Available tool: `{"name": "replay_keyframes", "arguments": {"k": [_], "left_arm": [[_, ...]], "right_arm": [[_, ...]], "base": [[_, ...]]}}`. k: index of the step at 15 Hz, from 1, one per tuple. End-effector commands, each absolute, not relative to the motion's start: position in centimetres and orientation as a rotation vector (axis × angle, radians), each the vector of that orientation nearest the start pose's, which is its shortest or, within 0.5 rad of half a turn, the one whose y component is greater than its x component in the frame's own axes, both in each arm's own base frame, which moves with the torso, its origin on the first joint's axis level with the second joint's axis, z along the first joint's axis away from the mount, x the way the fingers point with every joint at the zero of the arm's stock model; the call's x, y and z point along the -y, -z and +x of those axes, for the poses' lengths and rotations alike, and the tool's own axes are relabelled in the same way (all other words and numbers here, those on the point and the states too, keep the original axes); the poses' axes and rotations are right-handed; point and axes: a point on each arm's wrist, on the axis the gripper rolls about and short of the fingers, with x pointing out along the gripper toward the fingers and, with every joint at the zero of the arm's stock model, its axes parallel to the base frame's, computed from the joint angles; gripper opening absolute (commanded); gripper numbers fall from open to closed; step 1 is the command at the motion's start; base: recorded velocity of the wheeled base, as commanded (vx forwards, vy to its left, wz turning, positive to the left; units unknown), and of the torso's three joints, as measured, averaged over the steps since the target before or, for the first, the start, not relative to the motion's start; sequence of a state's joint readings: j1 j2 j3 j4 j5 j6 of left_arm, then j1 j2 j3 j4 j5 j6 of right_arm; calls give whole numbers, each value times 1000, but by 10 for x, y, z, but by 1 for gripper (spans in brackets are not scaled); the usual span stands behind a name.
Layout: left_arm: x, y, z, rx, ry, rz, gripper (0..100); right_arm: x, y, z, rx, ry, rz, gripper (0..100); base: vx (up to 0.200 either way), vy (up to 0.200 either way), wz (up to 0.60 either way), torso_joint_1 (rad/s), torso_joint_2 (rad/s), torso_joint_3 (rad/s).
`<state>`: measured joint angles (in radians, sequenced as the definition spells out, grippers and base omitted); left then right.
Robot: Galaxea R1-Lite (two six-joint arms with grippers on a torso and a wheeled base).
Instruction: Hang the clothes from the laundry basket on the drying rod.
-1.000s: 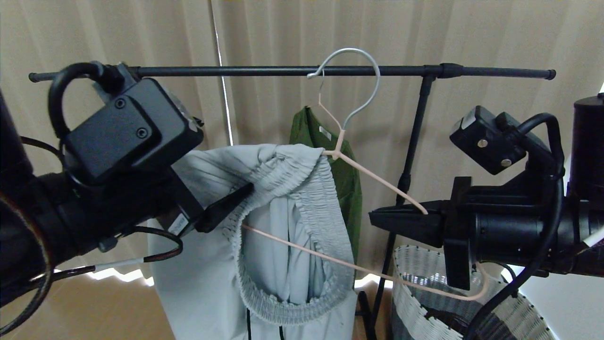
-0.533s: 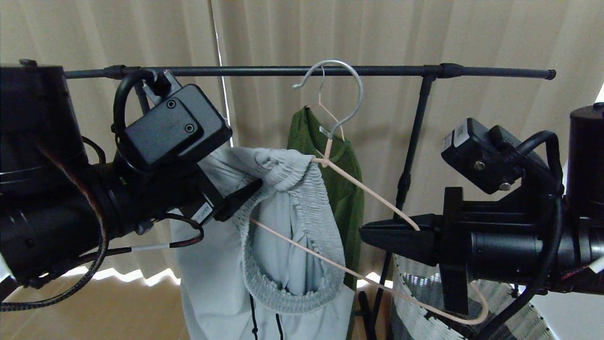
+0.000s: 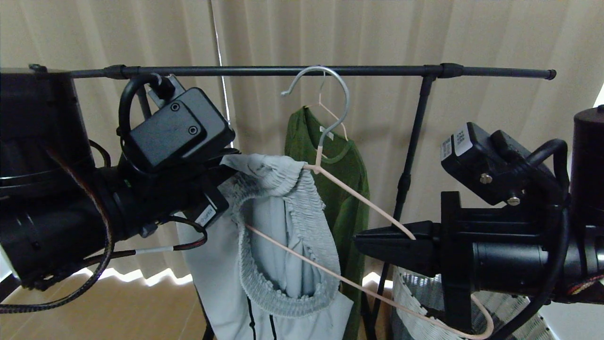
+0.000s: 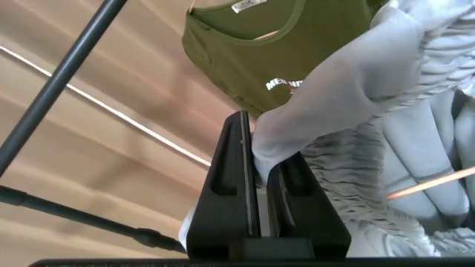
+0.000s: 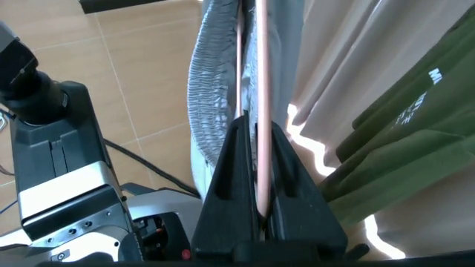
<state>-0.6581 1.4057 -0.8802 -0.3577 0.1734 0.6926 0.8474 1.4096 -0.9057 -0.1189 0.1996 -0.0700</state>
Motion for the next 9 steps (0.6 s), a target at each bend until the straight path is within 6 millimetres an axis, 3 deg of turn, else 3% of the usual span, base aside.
{"name": "replay_keyframes", "arguments": {"k": [1,5,6,9], "left_arm": [[144,-256,192,16,518,741,0],[143,-256,192,9,513,719,0],[143,-256,192,9,511,717,0],[131,-255,200,-24,433,716,0]], "right_arm": [[-180,-240,152,-344,-1050,-192,0],[-178,-241,151,-339,-1049,-191,0],[-178,-241,151,-337,-1049,-191,100],[-177,-239,151,-346,-1039,-195,100]], "base": [[0,0,0,0,0,0],[0,0,0,0,0,0],[0,0,0,0,0,0],[0,0,0,0,0,0]]}}
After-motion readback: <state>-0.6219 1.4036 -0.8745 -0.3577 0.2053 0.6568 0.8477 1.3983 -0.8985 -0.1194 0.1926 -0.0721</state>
